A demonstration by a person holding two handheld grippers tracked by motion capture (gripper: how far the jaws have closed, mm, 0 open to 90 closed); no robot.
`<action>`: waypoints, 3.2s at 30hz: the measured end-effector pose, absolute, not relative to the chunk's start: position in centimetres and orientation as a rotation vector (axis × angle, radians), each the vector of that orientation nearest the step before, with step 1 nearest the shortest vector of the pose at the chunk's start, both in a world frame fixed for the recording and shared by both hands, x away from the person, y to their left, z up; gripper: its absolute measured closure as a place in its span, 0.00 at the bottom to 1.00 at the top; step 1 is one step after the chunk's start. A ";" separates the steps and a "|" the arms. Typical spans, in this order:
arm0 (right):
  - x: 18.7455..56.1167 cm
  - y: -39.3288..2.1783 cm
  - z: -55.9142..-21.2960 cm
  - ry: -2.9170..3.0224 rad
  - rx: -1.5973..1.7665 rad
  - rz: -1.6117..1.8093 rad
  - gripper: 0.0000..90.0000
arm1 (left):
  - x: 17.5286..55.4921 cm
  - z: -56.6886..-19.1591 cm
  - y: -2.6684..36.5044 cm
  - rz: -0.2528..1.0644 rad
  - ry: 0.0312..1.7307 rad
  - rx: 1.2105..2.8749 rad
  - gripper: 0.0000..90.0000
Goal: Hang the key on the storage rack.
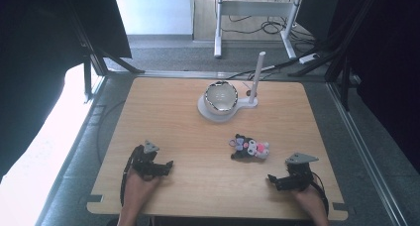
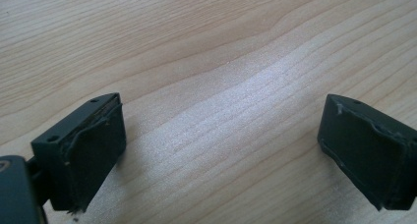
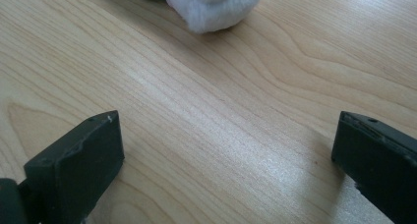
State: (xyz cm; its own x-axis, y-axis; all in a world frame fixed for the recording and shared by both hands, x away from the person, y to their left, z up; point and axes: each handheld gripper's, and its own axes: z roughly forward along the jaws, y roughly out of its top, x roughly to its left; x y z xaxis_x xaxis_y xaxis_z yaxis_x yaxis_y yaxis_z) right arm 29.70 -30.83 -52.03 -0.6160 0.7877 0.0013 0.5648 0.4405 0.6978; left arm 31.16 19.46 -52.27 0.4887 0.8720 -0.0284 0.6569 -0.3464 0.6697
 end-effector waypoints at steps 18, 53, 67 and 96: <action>29.7 -30.8 -52.0 2.374 1.158 0.966 0.00 | 31.2 -52.3 19.5 0.447 1.254 2.113 0.05; 32.1 -29.7 -49.3 2.539 0.991 0.840 0.00 | 31.2 -52.3 19.5 0.448 1.254 2.113 0.05; 35.1 -28.4 -47.6 2.655 0.958 0.740 0.02 | 31.2 -52.3 19.5 0.447 1.254 2.114 0.05; 40.5 -21.4 -46.3 2.934 0.620 0.314 0.09 | 31.2 -52.3 19.5 0.447 1.254 2.114 0.05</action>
State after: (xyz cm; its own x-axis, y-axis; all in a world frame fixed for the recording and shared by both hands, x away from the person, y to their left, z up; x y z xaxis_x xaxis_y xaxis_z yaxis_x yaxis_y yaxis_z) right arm 40.54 -21.44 -46.27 -0.9079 0.4116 -0.0798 0.3853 0.8942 0.2280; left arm 31.17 19.46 -52.27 0.4891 0.8718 -0.0284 0.6570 -0.3468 0.6693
